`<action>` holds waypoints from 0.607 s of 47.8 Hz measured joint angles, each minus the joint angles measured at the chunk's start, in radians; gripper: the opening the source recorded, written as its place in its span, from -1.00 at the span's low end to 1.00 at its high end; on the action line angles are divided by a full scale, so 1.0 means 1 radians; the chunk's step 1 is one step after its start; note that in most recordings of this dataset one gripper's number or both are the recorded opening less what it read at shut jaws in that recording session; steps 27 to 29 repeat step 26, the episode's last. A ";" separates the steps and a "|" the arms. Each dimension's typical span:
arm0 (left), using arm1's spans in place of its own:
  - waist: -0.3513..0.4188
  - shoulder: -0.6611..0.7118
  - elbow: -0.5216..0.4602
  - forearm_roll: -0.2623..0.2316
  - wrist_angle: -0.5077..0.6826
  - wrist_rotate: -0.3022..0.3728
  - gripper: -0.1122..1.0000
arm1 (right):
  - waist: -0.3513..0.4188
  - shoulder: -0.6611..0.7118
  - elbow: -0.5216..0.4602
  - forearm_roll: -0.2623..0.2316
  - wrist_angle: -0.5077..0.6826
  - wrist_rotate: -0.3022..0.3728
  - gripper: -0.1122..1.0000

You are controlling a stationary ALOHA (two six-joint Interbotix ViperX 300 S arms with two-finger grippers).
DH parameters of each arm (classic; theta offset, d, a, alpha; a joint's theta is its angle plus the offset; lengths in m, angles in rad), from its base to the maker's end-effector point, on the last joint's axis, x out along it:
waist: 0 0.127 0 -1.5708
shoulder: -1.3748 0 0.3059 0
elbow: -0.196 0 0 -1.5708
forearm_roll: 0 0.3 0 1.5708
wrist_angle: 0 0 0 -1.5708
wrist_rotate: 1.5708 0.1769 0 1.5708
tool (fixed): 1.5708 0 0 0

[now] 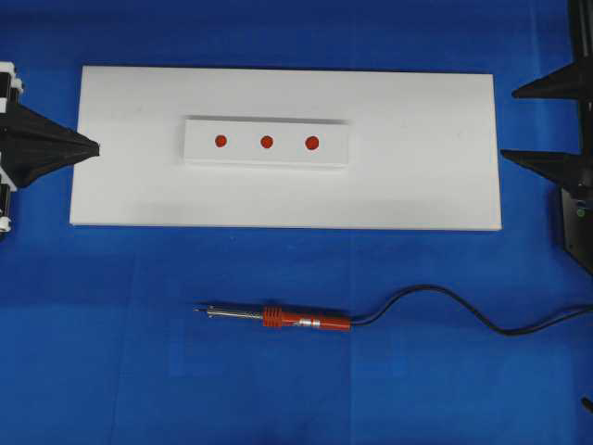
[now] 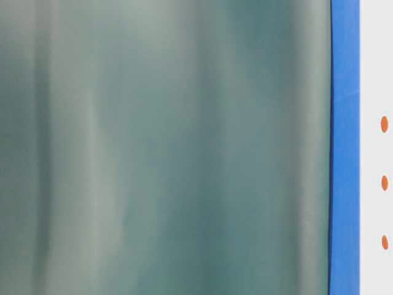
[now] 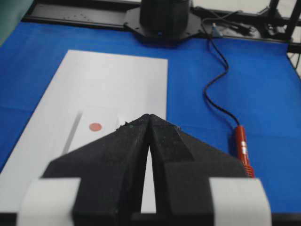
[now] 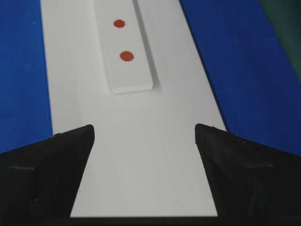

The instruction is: Touch the tip of the soldering iron to the mark.

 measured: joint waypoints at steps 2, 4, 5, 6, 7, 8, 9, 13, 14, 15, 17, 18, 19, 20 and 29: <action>0.000 0.000 0.000 0.000 0.000 0.000 -0.80 | -0.002 0.000 0.000 0.000 0.000 0.000 0.59; 0.000 -0.002 0.000 0.000 0.000 0.000 -0.80 | 0.000 0.000 0.000 0.000 0.000 0.000 0.59; 0.000 0.000 0.000 0.000 0.000 -0.002 -0.80 | -0.002 0.000 0.000 0.000 0.000 0.000 0.59; 0.000 -0.002 0.000 0.000 0.000 0.000 -0.80 | 0.000 0.000 0.000 0.000 -0.002 0.000 0.59; 0.002 0.000 0.000 -0.002 0.000 0.000 -0.80 | -0.002 0.000 0.000 0.000 -0.003 0.000 0.59; 0.000 0.000 0.000 0.000 0.000 0.000 -0.80 | -0.002 0.000 0.000 0.000 -0.003 0.000 0.59; 0.000 -0.002 0.000 0.000 -0.002 0.000 -0.80 | 0.000 0.000 0.000 0.000 -0.005 0.000 0.59; 0.000 0.000 0.000 0.000 0.000 -0.002 -0.80 | -0.002 0.000 0.000 0.000 -0.006 0.000 0.59; 0.000 0.000 0.000 0.000 0.000 0.000 -0.80 | -0.002 0.000 0.000 0.000 -0.008 0.000 0.59; 0.000 0.000 0.000 0.000 0.000 0.000 -0.80 | 0.000 0.000 0.000 0.000 -0.008 -0.002 0.59; 0.000 0.000 0.000 0.000 0.000 0.000 -0.80 | -0.002 0.000 0.000 0.000 -0.008 0.000 0.59; 0.000 0.000 0.000 0.000 0.000 0.000 -0.80 | -0.002 0.002 0.000 0.000 -0.008 0.000 0.59; 0.000 0.000 0.000 0.000 0.000 0.000 -0.80 | -0.002 0.000 0.000 0.000 -0.008 0.000 0.59; 0.000 -0.002 0.000 0.000 0.000 0.000 -0.80 | -0.002 0.002 0.000 0.000 -0.008 0.000 0.59; 0.000 -0.002 0.003 0.000 0.000 0.000 -0.80 | 0.000 0.006 0.003 0.000 -0.011 0.000 0.59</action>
